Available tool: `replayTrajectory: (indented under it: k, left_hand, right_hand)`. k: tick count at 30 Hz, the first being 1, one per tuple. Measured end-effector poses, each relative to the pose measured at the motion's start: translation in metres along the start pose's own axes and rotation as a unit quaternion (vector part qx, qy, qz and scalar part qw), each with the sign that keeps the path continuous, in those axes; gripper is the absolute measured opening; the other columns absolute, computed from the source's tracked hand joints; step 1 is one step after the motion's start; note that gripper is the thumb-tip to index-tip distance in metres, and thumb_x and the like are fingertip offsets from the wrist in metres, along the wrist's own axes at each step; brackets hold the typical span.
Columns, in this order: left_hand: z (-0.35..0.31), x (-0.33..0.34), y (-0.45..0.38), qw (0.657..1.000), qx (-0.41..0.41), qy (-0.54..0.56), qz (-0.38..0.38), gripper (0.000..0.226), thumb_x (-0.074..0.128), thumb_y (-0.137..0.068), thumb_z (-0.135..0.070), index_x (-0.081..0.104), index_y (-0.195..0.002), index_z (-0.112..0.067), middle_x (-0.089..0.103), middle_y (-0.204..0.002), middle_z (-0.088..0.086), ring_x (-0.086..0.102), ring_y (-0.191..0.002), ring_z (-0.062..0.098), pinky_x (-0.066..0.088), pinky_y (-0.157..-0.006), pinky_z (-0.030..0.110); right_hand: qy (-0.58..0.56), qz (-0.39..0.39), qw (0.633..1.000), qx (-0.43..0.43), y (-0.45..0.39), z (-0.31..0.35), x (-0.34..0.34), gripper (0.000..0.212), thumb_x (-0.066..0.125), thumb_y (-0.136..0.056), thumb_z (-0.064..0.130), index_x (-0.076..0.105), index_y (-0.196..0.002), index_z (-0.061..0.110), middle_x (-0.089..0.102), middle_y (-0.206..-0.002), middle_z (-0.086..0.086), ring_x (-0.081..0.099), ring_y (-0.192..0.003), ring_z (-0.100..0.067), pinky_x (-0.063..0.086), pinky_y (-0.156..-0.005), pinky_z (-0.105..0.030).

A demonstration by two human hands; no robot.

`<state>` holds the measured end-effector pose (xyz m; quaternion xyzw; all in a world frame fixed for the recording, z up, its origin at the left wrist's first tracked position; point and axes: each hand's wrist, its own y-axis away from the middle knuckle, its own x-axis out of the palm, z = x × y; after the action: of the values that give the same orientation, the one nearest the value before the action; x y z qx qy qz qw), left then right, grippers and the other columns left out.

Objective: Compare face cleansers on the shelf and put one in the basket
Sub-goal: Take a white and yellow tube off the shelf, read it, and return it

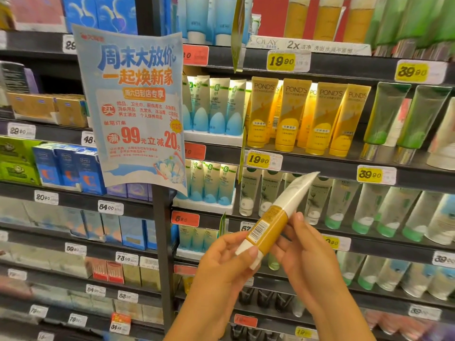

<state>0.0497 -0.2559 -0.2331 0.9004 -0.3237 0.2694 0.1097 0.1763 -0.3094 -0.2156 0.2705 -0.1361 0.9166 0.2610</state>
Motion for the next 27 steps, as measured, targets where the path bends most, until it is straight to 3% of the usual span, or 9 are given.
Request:
replayTrajectory:
  k: [3,6,9,11,15,19,27]
  left_hand:
    - [-0.005,0.001,0.002,0.991,-0.076,0.110,0.025,0.048,0.070,-0.061,-0.005,0.061,-0.107,0.002,0.072,-0.094,0.019,0.071,-0.076,0.025,0.057,-0.061,0.029]
    - [-0.010,-0.002,0.002,0.982,-0.111,0.147,0.045,0.037,0.068,-0.064,-0.004,0.064,-0.099,0.007,0.069,-0.091,0.026,0.068,-0.074,0.030,0.059,-0.060,0.034]
    - [-0.017,-0.002,0.006,0.975,-0.137,0.155,0.078,0.021,0.068,-0.067,-0.006,0.073,-0.084,0.006,0.067,-0.092,0.030,0.067,-0.074,0.033,0.060,-0.063,0.036]
    - [-0.021,-0.002,0.008,0.969,-0.160,0.160,0.100,0.016,0.075,-0.066,-0.005,0.074,-0.079,0.005,0.067,-0.090,0.031,0.068,-0.073,0.035,0.060,-0.063,0.038]
    - [-0.025,-0.002,0.010,0.961,-0.187,0.173,0.111,0.031,0.078,-0.049,-0.004,0.073,-0.078,0.007,0.067,-0.088,0.032,0.068,-0.070,0.036,0.058,-0.064,0.040]
    - [-0.028,-0.003,0.012,0.951,-0.199,0.208,0.112,0.015,0.073,-0.067,-0.004,0.074,-0.077,0.007,0.068,-0.083,0.031,0.067,-0.065,0.035,0.058,-0.060,0.039]
    - [-0.031,-0.016,0.013,0.948,-0.215,0.199,0.123,0.020,0.065,-0.065,-0.006,0.074,-0.078,0.007,0.067,-0.087,0.031,0.067,-0.067,0.035,0.058,-0.061,0.038]
  right_hand:
    - [-0.024,0.005,1.000,-0.012,0.000,0.000,0.002,0.035,0.050,-0.083,0.026,0.063,-0.104,0.001,0.068,-0.096,-0.018,0.068,-0.083,-0.025,0.058,-0.077,-0.041]
    - [-0.024,0.016,1.000,-0.010,0.002,0.001,0.004,0.039,0.052,-0.082,0.022,0.060,-0.111,-0.002,0.068,-0.095,-0.017,0.069,-0.082,-0.024,0.059,-0.071,-0.037]
    - [-0.021,0.018,1.000,-0.002,0.003,0.002,0.006,0.042,0.055,-0.079,0.021,0.058,-0.114,-0.001,0.070,-0.097,-0.017,0.069,-0.083,-0.024,0.059,-0.069,-0.037]
    - [-0.023,0.010,1.000,0.002,0.004,0.001,0.008,0.037,0.056,-0.077,0.021,0.060,-0.107,-0.001,0.070,-0.086,-0.013,0.068,-0.074,-0.021,0.059,-0.065,-0.036]
    - [-0.024,-0.008,1.000,0.016,0.006,-0.001,0.014,0.026,0.057,-0.077,0.020,0.062,-0.094,0.002,0.070,-0.074,-0.011,0.068,-0.063,-0.020,0.059,-0.057,-0.036]
    - [-0.025,-0.030,0.998,0.039,0.007,-0.003,0.018,0.026,0.058,-0.076,0.021,0.064,-0.093,0.001,0.071,-0.079,-0.014,0.069,-0.064,-0.023,0.058,-0.058,-0.037]
    - [0.000,-0.045,0.999,0.026,0.012,-0.012,0.026,0.030,0.058,-0.077,0.025,0.062,-0.096,0.002,0.072,-0.074,-0.011,0.069,-0.063,-0.021,0.058,-0.054,-0.033]
